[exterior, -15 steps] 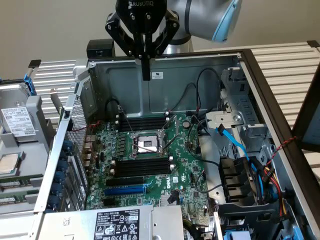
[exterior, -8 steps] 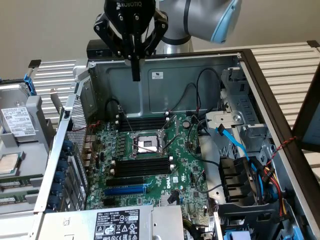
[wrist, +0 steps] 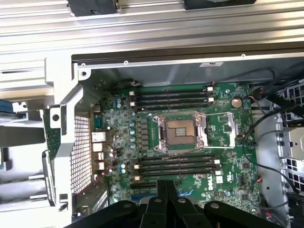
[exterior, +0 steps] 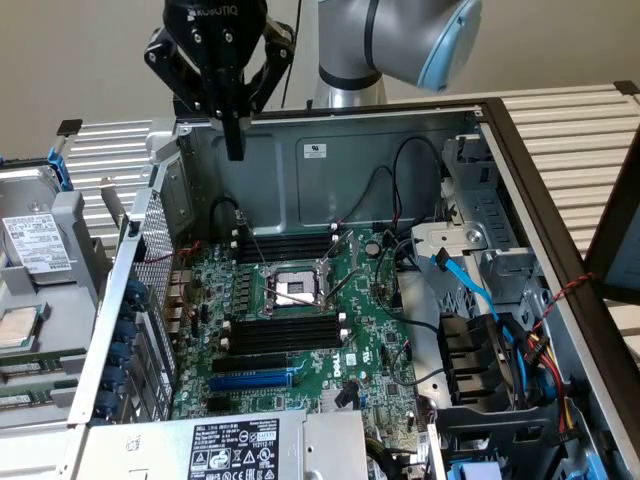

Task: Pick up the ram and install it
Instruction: 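Reach for the ram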

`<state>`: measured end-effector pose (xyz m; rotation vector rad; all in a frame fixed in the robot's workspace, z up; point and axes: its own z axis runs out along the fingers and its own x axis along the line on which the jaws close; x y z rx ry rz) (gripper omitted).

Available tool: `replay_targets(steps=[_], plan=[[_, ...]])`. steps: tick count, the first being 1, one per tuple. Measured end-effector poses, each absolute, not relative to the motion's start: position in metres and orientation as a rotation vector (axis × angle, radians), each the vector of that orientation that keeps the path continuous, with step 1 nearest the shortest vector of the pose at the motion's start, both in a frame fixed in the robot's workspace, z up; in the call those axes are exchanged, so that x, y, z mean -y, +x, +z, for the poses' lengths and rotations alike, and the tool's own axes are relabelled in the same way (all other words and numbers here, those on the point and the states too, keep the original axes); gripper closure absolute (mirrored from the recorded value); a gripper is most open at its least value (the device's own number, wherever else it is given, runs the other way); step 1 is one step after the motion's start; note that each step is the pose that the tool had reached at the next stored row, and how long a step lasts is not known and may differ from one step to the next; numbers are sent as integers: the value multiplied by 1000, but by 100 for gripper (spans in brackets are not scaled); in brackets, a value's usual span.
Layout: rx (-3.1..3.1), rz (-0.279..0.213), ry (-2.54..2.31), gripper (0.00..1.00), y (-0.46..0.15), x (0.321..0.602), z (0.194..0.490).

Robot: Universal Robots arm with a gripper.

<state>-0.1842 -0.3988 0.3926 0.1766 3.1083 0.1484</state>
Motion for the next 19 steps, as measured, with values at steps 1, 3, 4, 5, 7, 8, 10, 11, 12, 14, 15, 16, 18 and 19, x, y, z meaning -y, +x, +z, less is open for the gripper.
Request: replay_targets(steps=[1,3,4,5,7,8,10,11,12,14,15,16,18,19], plan=[[-3109,157,177,88,-189,399,393],[-3109,166,177,88,-198,399,393],[-3109,167,177,88,-203,399,393],[-3110,167,177,88,-207,399,392],[-3112,167,177,88,-216,399,392],[-3113,167,177,88,-221,399,392],[-3115,166,178,88,-230,398,390],[-3117,165,178,88,-234,398,389],[-3118,164,178,88,-239,397,389],[-3120,161,178,88,-248,397,387],[-3121,160,179,88,-252,396,386],[-3123,158,179,88,-257,396,385],[-3126,154,179,88,-266,395,384],[-3128,152,180,88,-271,395,384]])
